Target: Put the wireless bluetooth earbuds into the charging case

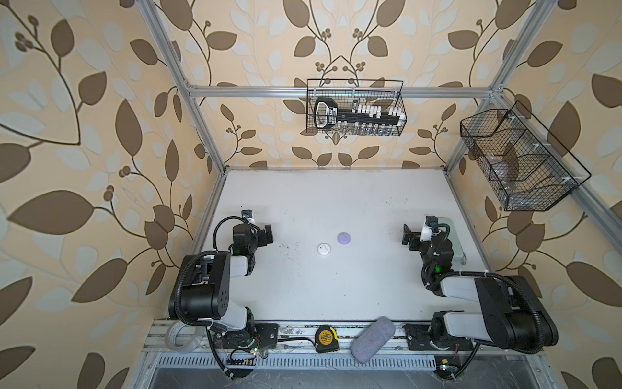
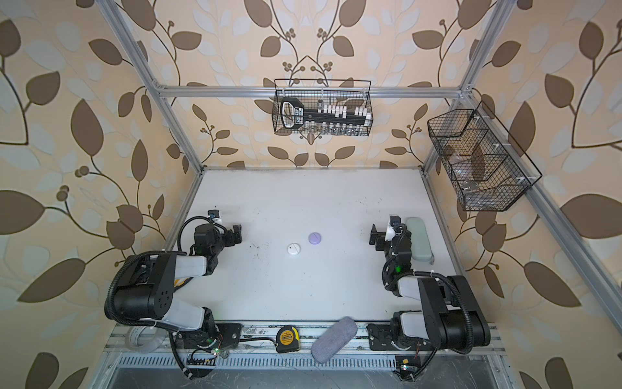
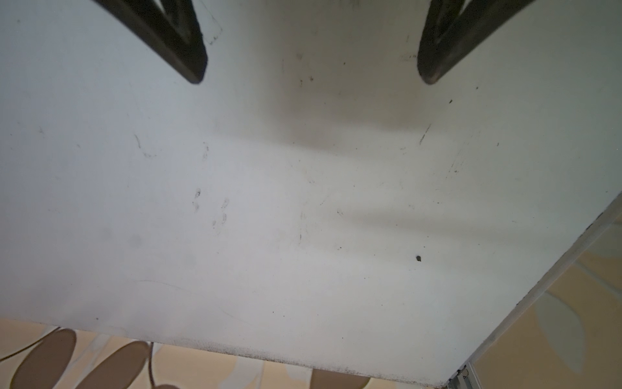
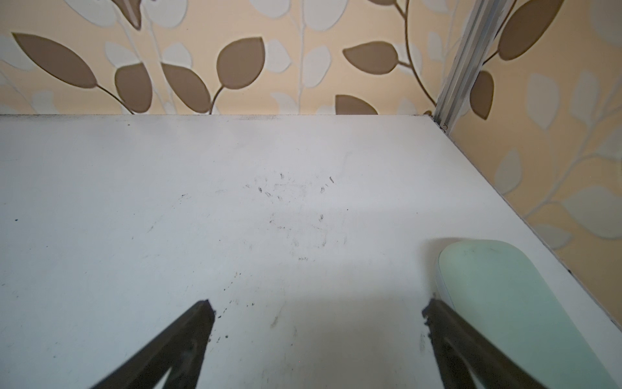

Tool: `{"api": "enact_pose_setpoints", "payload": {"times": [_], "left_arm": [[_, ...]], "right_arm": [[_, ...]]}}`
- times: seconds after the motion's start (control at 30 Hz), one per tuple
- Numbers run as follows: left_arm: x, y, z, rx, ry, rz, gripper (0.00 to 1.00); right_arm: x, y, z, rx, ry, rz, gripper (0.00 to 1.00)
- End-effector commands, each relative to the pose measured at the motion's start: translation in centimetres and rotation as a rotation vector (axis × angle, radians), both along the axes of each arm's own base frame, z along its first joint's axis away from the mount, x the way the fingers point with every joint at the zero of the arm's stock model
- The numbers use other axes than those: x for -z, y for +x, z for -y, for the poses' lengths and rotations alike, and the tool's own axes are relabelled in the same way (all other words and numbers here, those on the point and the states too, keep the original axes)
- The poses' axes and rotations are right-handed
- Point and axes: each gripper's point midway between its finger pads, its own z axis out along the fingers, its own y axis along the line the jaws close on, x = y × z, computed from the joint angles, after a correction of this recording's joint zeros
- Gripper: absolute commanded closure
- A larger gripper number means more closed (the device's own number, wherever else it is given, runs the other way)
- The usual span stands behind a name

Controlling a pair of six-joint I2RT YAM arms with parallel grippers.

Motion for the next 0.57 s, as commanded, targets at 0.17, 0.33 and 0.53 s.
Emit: {"api": "enact_pose_setpoints", "payload": {"times": [0.17,0.33,0.53], "left_arm": [[-1.42,1.09,-0.33,-0.018,0.005,0.042,0.01],[-1.36,1.07,-0.33,-0.018,0.005,0.04,0.01],[-1.36,1.07,-0.32,-0.017,0.004,0.04,0.01]], "right_arm": [[-0.89,0.3,-0.11,-0.01,-0.002,0.035,0.0],[-0.77,0.51,-0.11,-0.015,0.003,0.026,0.0],[-0.88,0.3,-0.13,-0.012,-0.001,0.034,0.0]]}}
